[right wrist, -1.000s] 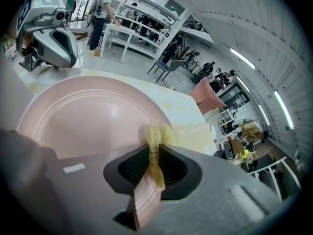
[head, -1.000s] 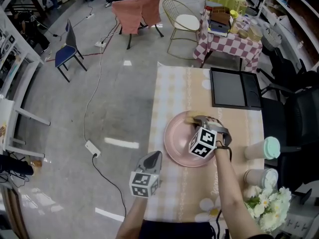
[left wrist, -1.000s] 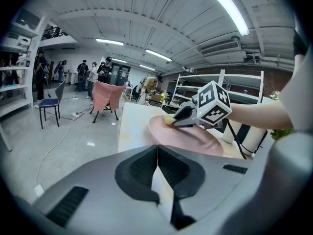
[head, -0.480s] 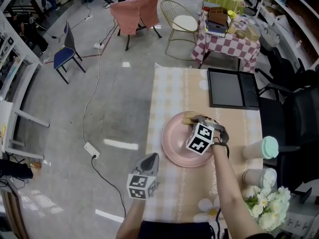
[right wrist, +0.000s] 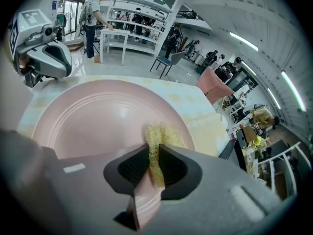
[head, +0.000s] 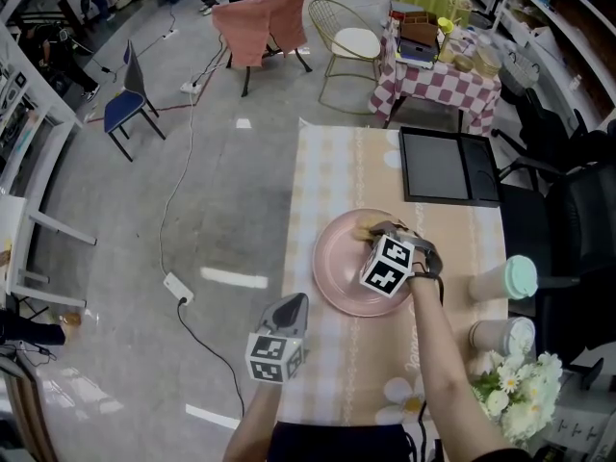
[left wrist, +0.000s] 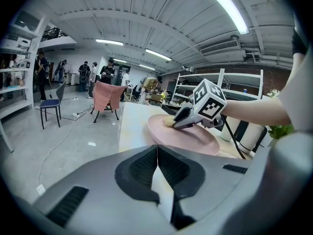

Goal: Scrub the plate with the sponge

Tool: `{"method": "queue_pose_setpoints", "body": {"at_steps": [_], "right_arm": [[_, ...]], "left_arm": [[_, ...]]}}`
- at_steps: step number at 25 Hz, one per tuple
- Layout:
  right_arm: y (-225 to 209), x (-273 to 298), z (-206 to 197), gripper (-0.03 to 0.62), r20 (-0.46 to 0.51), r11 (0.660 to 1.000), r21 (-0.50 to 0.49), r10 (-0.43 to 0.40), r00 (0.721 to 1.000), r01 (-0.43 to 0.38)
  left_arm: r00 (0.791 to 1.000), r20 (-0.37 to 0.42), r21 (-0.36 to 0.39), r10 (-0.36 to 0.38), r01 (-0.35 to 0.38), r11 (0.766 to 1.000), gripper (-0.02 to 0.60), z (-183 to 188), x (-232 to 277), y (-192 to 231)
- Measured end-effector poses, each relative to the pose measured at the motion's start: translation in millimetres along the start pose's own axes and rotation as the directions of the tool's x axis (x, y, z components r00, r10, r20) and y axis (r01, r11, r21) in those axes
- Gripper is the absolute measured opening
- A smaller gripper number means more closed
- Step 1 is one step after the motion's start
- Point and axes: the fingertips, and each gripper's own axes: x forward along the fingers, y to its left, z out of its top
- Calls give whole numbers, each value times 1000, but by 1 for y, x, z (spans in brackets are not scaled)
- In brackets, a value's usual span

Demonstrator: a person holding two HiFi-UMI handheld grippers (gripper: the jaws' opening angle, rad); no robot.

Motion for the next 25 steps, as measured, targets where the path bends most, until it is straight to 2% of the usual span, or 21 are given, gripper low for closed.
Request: {"method": "queue_pose_setpoints", "body": {"at_steps": [25], "right_arm": [[37,-22,-10,60,-12,1000,12,14,1000,-14]], "left_arm": [[1000,0,25,-27,27,999,11,-8,-22,-15]]}}
